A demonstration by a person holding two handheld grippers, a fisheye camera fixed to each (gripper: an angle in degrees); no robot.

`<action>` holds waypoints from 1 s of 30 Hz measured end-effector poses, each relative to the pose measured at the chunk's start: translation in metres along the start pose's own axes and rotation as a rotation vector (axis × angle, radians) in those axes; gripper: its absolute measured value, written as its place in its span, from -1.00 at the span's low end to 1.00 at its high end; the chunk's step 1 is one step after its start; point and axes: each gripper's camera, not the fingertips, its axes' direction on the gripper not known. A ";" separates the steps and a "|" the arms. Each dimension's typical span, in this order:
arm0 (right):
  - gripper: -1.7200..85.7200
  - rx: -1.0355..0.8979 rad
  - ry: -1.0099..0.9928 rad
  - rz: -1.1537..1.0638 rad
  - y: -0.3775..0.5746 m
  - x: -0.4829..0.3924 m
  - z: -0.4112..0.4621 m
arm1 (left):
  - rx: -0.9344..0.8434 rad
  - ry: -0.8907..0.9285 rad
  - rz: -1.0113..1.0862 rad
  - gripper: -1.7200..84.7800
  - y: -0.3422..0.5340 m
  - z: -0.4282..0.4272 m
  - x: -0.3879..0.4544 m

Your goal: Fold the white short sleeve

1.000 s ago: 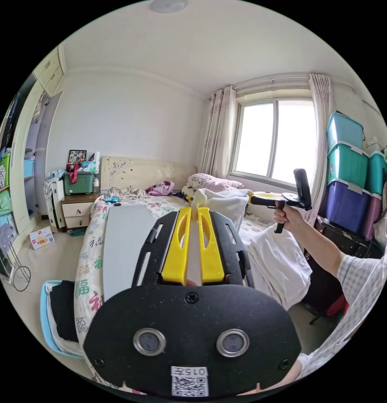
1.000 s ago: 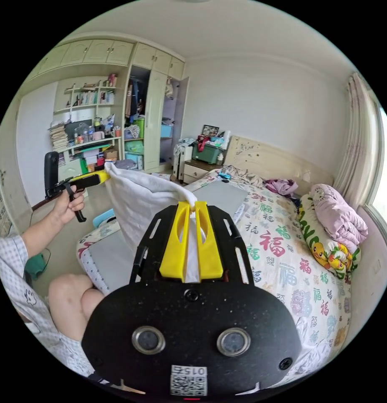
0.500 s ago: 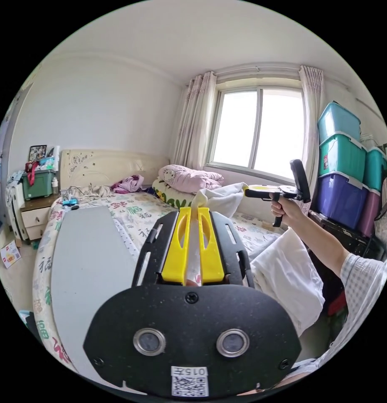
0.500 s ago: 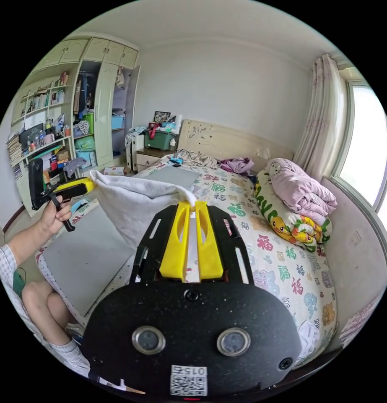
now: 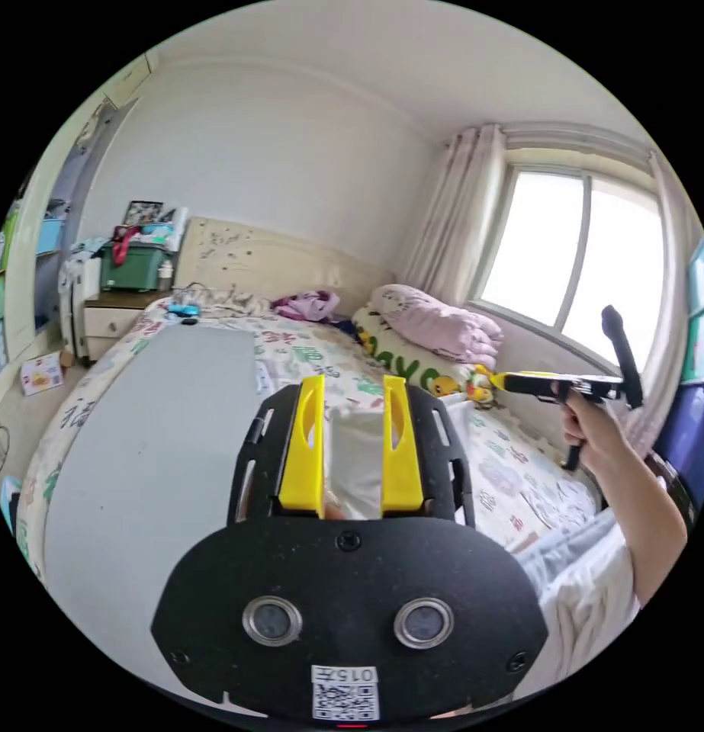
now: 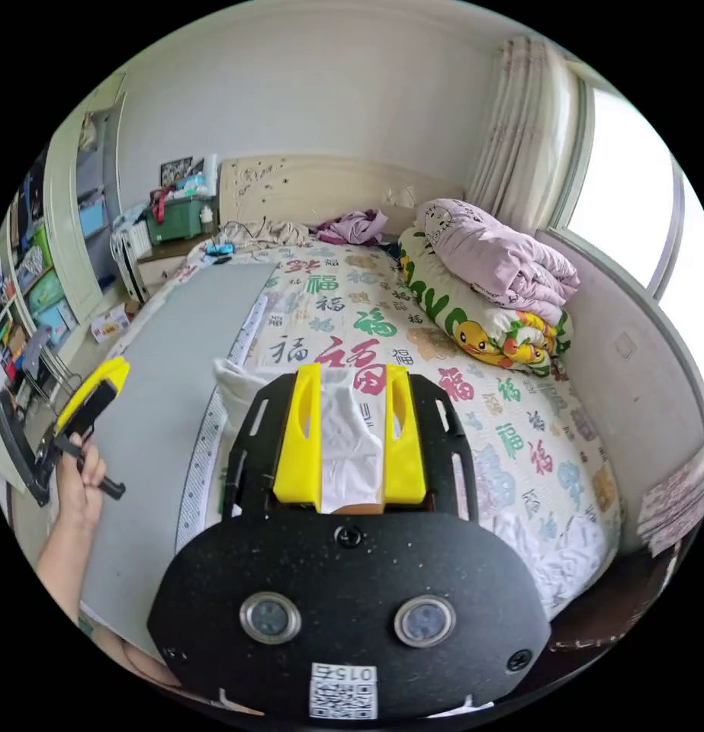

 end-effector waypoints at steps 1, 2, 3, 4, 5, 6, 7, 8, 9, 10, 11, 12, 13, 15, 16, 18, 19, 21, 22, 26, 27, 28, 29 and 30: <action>-0.71 0.033 -0.025 0.025 0.007 0.005 0.001 | -0.004 0.058 0.037 -0.76 0.009 -0.006 -0.002; -0.73 0.070 -0.036 0.040 0.015 0.010 0.001 | -0.016 0.077 0.088 -0.77 0.020 -0.015 -0.001; -0.73 0.083 -0.031 0.046 0.019 0.013 0.001 | -0.021 0.077 0.117 -0.77 0.027 -0.021 0.000; -0.74 0.095 -0.010 0.064 0.026 0.019 -0.001 | -0.032 0.070 0.174 -0.79 0.041 -0.035 0.002; -0.75 0.102 0.003 0.084 0.031 0.026 -0.005 | -0.041 0.063 0.213 -0.80 0.056 -0.049 0.003; -0.75 0.108 -0.001 0.094 0.034 0.029 -0.009 | -0.043 0.063 0.227 -0.80 0.063 -0.057 0.004; -0.76 0.128 -0.020 0.112 0.038 0.035 -0.019 | -0.052 0.065 0.250 -0.81 0.076 -0.072 0.006; -0.77 0.150 -0.044 0.123 0.042 0.040 -0.033 | -0.058 0.073 0.260 -0.81 0.088 -0.087 0.008; -0.77 0.162 -0.058 0.124 0.044 0.041 -0.041 | -0.061 0.080 0.266 -0.81 0.094 -0.094 0.010; -0.78 0.188 -0.084 0.119 0.049 0.042 -0.058 | -0.073 0.092 0.272 -0.81 0.103 -0.107 0.015; -0.78 0.215 -0.114 0.095 0.055 0.040 -0.078 | -0.082 0.103 0.261 -0.80 0.111 -0.120 0.019; -0.78 0.227 -0.131 0.075 0.058 0.038 -0.088 | -0.087 0.112 0.254 -0.80 0.114 -0.127 0.022; -0.77 0.252 -0.175 0.032 0.068 0.033 -0.111 | -0.090 0.137 0.232 -0.80 0.120 -0.141 0.027; -0.76 0.291 -0.251 -0.056 0.091 0.026 -0.149 | -0.088 0.193 0.197 -0.80 0.127 -0.165 0.036; -0.76 0.321 -0.307 -0.105 0.112 0.022 -0.177 | -0.094 0.231 0.193 -0.80 0.130 -0.180 0.046; -0.77 0.366 -0.412 -0.163 0.150 0.020 -0.219 | -0.111 0.268 0.202 -0.80 0.132 -0.202 0.064; -0.78 0.397 -0.487 -0.187 0.178 0.022 -0.245 | -0.116 0.292 0.211 -0.80 0.132 -0.217 0.075; -0.81 0.447 -0.567 -0.220 0.225 0.024 -0.278 | -0.109 0.333 0.200 -0.80 0.131 -0.239 0.088; -0.89 0.480 -0.594 -0.206 0.257 0.027 -0.295 | -0.094 0.368 0.175 -0.81 0.130 -0.253 0.094; -0.96 0.591 -0.573 -0.075 0.367 0.036 -0.333 | -0.081 0.463 0.090 -0.88 0.119 -0.289 0.106; -0.96 0.599 -0.558 -0.049 0.381 0.037 -0.336 | -0.083 0.476 0.069 -0.91 0.118 -0.293 0.107; -0.97 0.617 -0.532 0.026 0.410 0.039 -0.339 | -0.063 0.518 0.050 -0.95 0.115 -0.303 0.109; -0.97 0.645 -0.517 0.109 0.437 0.040 -0.340 | -0.021 0.543 0.016 -0.96 0.116 -0.312 0.111; -0.97 0.654 -0.514 0.144 0.449 0.039 -0.340 | 0.009 0.544 -0.011 -0.97 0.118 -0.316 0.112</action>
